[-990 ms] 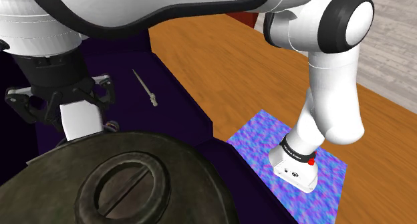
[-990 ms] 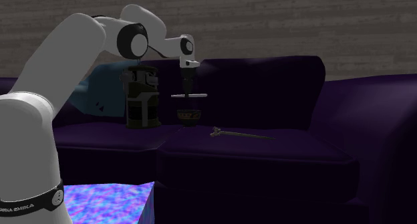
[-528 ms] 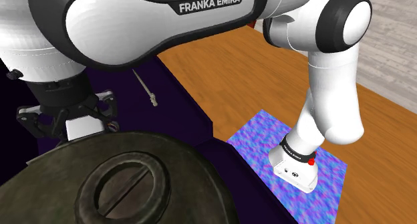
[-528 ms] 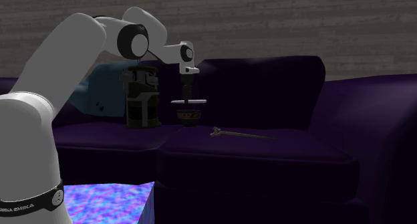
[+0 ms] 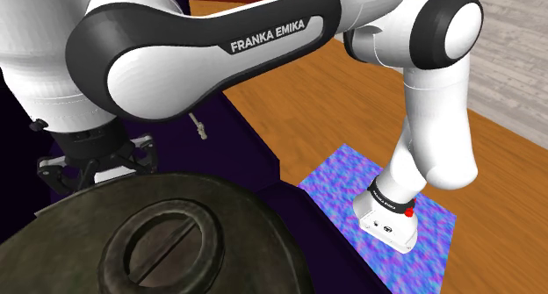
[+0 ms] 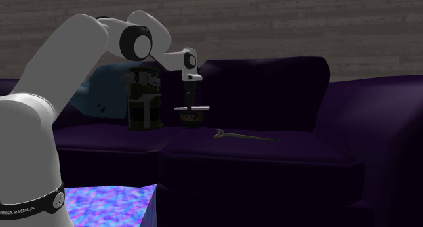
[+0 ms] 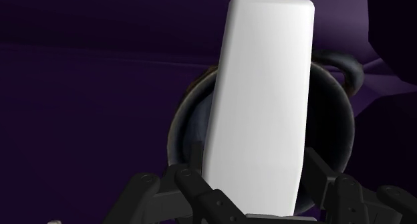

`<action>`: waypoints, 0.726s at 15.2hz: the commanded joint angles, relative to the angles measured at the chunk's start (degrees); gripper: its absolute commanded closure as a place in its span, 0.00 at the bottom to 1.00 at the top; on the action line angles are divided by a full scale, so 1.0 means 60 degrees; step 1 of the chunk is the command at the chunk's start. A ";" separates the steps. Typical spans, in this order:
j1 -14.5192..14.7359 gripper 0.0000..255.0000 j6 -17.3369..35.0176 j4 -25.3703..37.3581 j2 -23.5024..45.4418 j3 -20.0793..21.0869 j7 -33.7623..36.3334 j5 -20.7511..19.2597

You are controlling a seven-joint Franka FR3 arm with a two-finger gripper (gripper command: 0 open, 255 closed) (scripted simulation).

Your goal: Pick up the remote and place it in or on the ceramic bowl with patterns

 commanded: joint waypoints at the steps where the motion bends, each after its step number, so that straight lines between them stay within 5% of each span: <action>1: -0.0001 1.00 0.0025 -0.0018 0.0002 -0.0001 0.0005 -0.0004; 5: -0.0001 1.00 0.0025 -0.0018 0.0002 -0.0001 0.0005 -0.0004; 6: -0.0001 0.00 0.0024 -0.0016 0.0002 -0.0001 0.0005 -0.0004; 11: 0.0000 0.00 0.0023 -0.0014 0.0003 -0.0001 0.0005 -0.0004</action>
